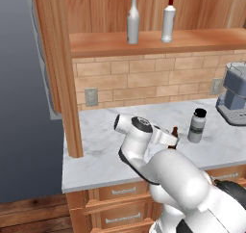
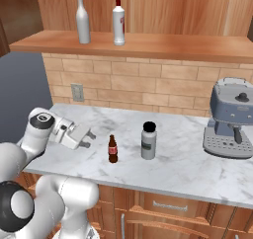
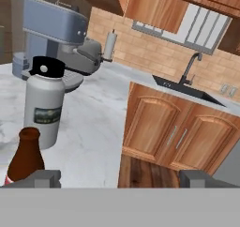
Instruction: Sort all alcoholic drinks to one cabinet, and non-alcoholic drinks to the other.
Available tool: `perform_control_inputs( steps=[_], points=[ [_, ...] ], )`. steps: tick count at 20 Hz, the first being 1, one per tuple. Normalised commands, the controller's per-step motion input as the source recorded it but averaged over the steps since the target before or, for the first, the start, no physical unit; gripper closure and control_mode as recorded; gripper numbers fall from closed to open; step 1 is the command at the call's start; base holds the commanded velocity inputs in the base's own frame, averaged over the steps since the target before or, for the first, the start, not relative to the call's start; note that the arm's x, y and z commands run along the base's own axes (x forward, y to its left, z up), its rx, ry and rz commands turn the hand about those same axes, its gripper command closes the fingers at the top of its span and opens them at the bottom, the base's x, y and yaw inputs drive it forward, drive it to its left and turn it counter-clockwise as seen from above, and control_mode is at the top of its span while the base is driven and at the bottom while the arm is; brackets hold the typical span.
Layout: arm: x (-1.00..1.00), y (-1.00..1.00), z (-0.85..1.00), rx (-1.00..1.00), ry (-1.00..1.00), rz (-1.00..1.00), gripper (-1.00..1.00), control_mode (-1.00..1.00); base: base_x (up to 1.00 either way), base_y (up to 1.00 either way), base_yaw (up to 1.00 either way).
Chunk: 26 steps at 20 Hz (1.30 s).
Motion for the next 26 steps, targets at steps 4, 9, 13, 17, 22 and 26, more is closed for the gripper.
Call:
perform_control_inputs(
  steps=[4,9,13,17,22,26],
  points=[
    [0.19,-0.04,-0.20,0.04,0.00,0.00,-1.00,-1.00,0.00,0.00,0.00],
    [0.16,-0.03,-0.17,0.03,0.00,0.00,-1.00,-1.00,0.00,0.00,0.00],
    [0.16,-0.01,-0.18,0.02,0.00,0.00,-1.00,-1.00,0.00,0.00,0.00],
    [0.19,-0.01,-0.17,0.02,0.00,0.00,-1.00,-1.00,0.00,0.00,0.00],
    [0.25,-0.06,-0.12,0.01,0.00,0.00,-1.00,-1.00,0.00,0.00,0.00],
    [0.25,-0.07,-0.12,0.01,0.00,0.00,-1.00,-1.00,0.00,0.00,0.00]
  ],
)
